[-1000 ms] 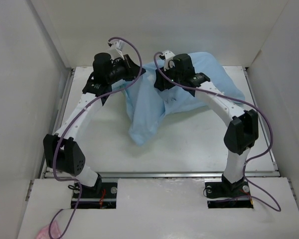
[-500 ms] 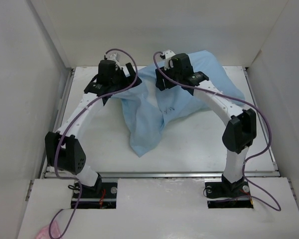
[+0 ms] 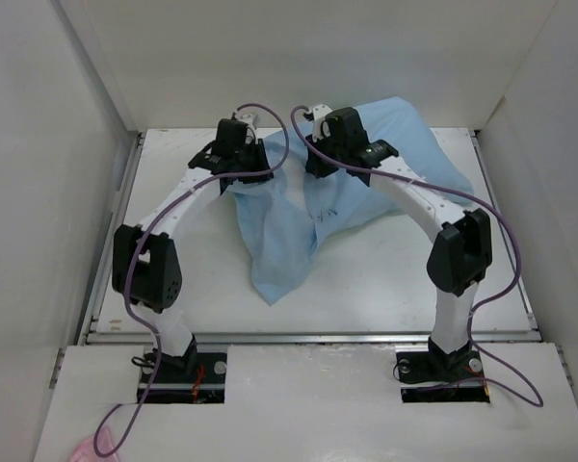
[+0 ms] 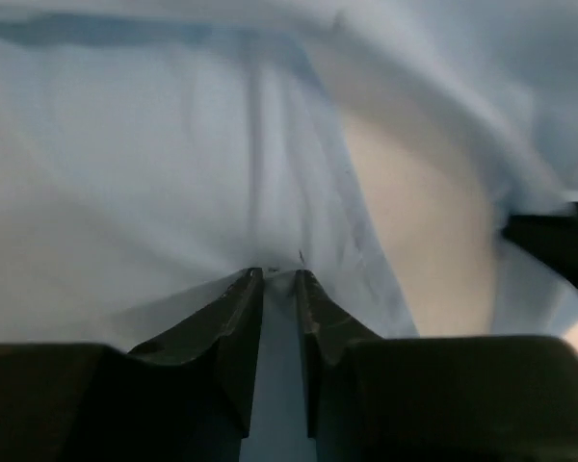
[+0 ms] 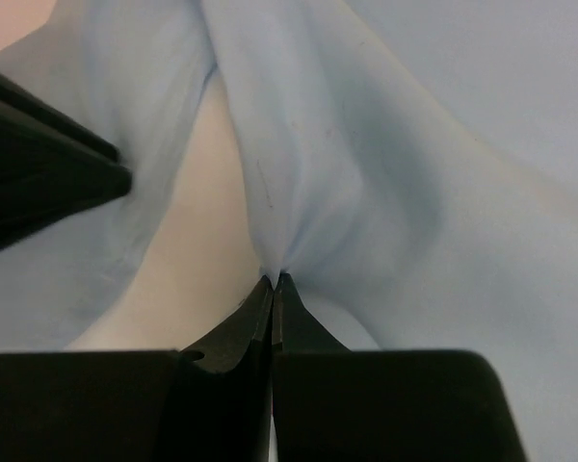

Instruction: Put the pillow into the pillowcase

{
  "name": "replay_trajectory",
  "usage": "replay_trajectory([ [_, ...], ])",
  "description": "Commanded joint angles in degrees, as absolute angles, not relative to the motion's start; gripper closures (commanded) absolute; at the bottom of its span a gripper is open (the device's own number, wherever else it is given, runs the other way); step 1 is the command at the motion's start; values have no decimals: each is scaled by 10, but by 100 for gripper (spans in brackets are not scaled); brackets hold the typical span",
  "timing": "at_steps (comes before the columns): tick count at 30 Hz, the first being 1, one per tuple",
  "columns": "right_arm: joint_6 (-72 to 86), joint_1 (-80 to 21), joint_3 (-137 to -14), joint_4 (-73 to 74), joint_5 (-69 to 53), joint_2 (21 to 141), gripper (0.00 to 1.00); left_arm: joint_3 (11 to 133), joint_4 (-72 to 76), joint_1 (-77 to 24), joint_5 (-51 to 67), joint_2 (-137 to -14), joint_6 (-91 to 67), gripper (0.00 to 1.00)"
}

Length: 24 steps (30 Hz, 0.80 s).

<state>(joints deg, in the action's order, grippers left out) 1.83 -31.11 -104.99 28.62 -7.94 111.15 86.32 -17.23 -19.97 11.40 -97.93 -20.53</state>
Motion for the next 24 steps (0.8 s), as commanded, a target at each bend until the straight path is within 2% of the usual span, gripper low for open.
replay_trajectory([
  [1, 8, -315, -1078, 294, -107, 1072, 100, 890, -208, -210, 129, -990, -173, 84],
  [2, 8, -315, -1083, 299, -119, 1072, 100, 890, -208, -216, 134, -991, -167, 100],
  [6, 3, -315, -1102, 316, -144, 1049, 100, 876, -174, -216, 147, -991, -156, 100],
  [9, -8, -315, -1102, 323, -175, 1025, 100, 883, -164, -216, 93, -991, -169, 100],
  [15, -67, -315, -1096, 345, -275, 986, 100, 996, -154, -210, -20, -1013, -200, 100],
  [19, -123, -315, -1096, 373, -401, 981, 100, 1057, -139, -197, -88, -1054, -235, 100],
  [22, -128, -315, -1091, 378, -403, 995, 100, 1098, -149, -197, -179, -1103, -248, 100],
  [24, -114, -309, -1091, 378, -375, 1014, 100, 1143, -200, -190, -164, -1123, -254, 100],
])
